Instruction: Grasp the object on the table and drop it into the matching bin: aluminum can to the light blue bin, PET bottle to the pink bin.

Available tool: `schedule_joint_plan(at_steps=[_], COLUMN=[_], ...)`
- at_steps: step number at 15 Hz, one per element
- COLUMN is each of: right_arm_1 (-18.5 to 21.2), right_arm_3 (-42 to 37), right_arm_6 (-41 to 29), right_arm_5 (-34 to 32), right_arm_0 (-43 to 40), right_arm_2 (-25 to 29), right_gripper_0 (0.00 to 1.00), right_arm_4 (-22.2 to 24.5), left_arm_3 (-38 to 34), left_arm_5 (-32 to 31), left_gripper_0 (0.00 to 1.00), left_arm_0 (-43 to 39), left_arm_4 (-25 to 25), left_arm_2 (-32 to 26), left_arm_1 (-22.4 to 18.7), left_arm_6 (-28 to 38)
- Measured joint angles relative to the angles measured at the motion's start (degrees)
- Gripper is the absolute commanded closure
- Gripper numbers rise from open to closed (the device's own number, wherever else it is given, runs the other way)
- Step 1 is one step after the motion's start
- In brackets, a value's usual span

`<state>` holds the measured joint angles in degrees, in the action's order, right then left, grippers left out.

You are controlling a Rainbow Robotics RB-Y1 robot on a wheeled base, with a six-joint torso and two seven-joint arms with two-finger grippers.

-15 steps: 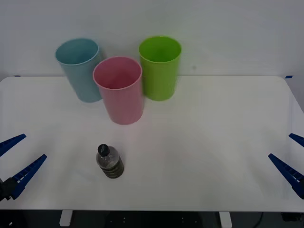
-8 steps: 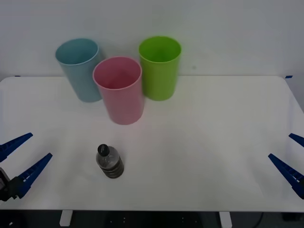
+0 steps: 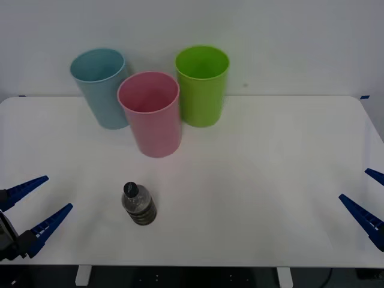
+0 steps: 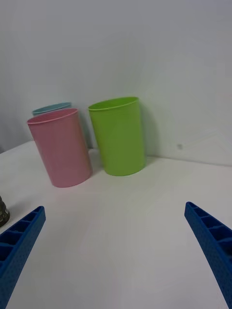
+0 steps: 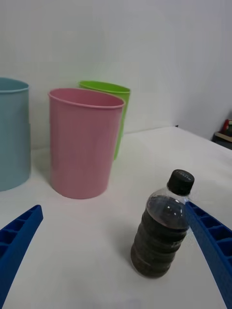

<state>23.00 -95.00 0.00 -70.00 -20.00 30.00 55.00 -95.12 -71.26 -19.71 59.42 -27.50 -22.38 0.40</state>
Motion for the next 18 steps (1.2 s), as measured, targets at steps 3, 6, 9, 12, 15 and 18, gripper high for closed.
schedule_joint_plan(at_steps=[3, 6, 9, 12, 15, 18], right_arm_1=[0.00, 0.00, 0.00, 0.00, 0.00, 0.00], right_arm_3=[0.00, 0.00, 0.00, 0.00, 0.00, 0.00], right_arm_6=[0.00, 0.00, 0.00, 0.00, 0.00, 0.00], right_arm_5=[0.00, 0.00, 0.00, 0.00, 0.00, 0.00], right_arm_0=[0.00, 0.00, 0.00, 0.00, 0.00, 0.00], right_arm_2=[0.00, 0.00, 0.00, 0.00, 0.00, 0.00], right_gripper_0=[0.00, 0.00, 0.00, 0.00, 0.00, 0.00], right_arm_4=[0.00, 0.00, 0.00, 0.00, 0.00, 0.00], left_arm_3=[0.09, 0.74, 3.43, 7.43, 12.42, 17.46], left_arm_5=[-0.32, -0.85, -1.53, -1.78, -1.78, -1.78], left_gripper_0=[0.00, 0.00, 0.00, 0.00, 0.00, 0.00], left_arm_0=[-0.06, -0.04, 0.71, 2.38, 5.11, 8.37], left_arm_4=[3.00, 4.33, 4.16, 3.83, 3.79, 3.77], left_arm_2=[0.68, 2.02, 3.68, 5.78, 8.12, 10.67], left_arm_1=[-0.01, -0.02, -0.01, 0.02, 0.04, -0.02], left_arm_6=[-0.96, -2.87, -6.76, -12.38, -18.17, -23.13])
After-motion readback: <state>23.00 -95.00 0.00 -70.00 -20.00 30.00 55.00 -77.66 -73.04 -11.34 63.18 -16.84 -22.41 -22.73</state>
